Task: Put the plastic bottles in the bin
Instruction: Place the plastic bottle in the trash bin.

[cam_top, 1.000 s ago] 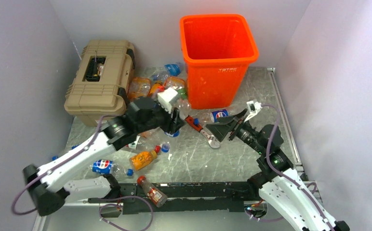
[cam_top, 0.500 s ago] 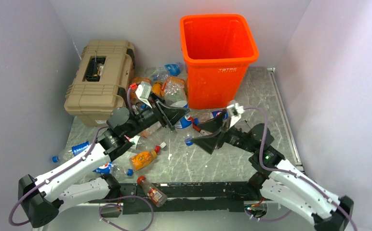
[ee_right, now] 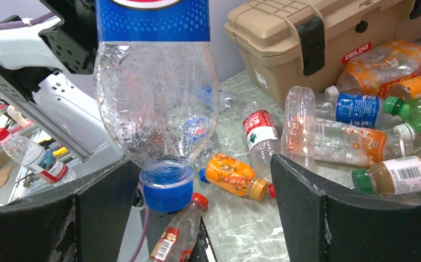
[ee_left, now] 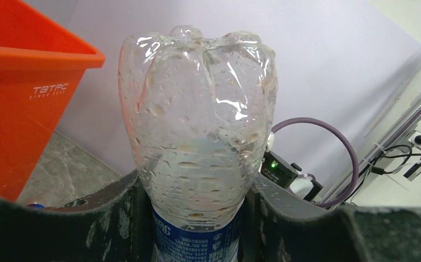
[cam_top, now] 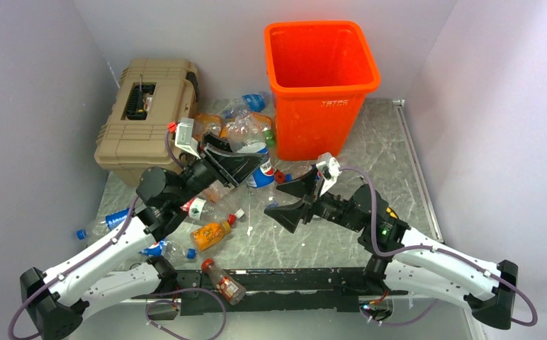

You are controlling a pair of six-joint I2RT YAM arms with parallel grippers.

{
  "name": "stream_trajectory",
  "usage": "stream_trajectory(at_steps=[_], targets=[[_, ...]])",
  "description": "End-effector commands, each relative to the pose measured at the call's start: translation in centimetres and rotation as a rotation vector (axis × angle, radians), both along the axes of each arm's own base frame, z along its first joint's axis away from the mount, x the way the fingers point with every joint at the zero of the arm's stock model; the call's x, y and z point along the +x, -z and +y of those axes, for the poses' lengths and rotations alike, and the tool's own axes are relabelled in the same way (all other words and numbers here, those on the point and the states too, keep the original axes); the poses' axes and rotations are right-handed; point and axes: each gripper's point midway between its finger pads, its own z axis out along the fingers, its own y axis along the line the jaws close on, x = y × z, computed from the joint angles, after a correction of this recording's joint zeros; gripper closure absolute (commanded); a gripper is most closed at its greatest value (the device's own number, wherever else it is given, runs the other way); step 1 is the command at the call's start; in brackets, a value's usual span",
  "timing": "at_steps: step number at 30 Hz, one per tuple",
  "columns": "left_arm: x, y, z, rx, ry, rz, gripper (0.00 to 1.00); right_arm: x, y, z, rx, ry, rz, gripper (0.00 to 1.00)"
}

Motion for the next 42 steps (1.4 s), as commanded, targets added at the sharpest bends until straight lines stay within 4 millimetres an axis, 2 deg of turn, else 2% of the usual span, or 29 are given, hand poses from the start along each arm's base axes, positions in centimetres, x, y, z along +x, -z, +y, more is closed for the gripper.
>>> stream_trajectory(at_steps=[1,5,9,12,17,19,21,22,25,27,29,32,35,37,40,42], targets=[[-1.3,-1.6,0.1,-0.057,0.063,-0.033,0.58,0.9,-2.6,-0.1,0.068,0.055,-0.039,0.09],[-1.2,-1.4,-0.1,-0.057,0.067,-0.026,0.59,0.4,-3.6,0.6,0.092,0.008,-0.048,0.11],[-1.0,-1.2,-0.2,-0.054,0.069,-0.022,0.58,0.1,-3.7,1.2,0.1,-0.021,-0.043,0.2],[-1.0,-1.0,-0.3,-0.052,0.071,-0.018,0.58,0.0,-3.6,1.4,0.101,-0.024,-0.038,0.33],[-0.9,-0.8,-0.3,-0.041,0.065,-0.015,0.56,0.0,-3.5,1.2,0.113,-0.018,-0.038,0.64],[-0.8,-0.6,-0.4,-0.029,0.066,-0.003,0.5,-0.1,-3.5,1.2,0.111,-0.025,-0.042,0.76],[-0.7,-0.3,-0.6,-0.015,0.064,0.004,0.38,-0.2,-3.4,1.3,0.105,-0.028,-0.041,0.97],[-0.7,-0.3,-0.6,-0.013,0.063,0.005,0.31,-0.1,-3.4,1.3,0.103,-0.026,-0.039,1.0],[-0.7,-0.2,-0.5,-0.008,0.062,0.01,0.1,-0.1,-3.3,1.2,0.1,-0.023,-0.037,1.0],[-0.6,-0.2,-0.2,0.004,0.042,0.018,0.01,0.2,-3.2,0.9,0.092,-0.001,-0.036,1.0],[-0.5,-0.8,0.8,0.025,-0.018,-0.005,0.0,0.7,-3.5,0.2,0.079,0.043,-0.045,1.0],[-0.2,-2.0,3.5,0.075,-0.159,-0.018,0.01,2.1,-4.9,-2.0,0.052,0.17,-0.063,1.0],[-0.7,-3.8,6.4,0.136,-0.285,-0.102,0.0,3.9,-7.2,-5.1,0.022,0.345,-0.083,1.0],[-0.8,-4.3,8.2,0.201,-0.369,-0.165,0.01,5.2,-8.9,-7.5,0.0,0.477,-0.095,1.0],[1.0,-2.3,10.4,0.354,-0.537,-0.204,0.0,7.4,-12.4,-11.1,0.011,0.697,-0.115,1.0],[3.2,0.3,11.8,0.487,-0.667,-0.176,0.0,8.6,-14.8,-12.7,0.025,0.819,-0.155,1.0]])
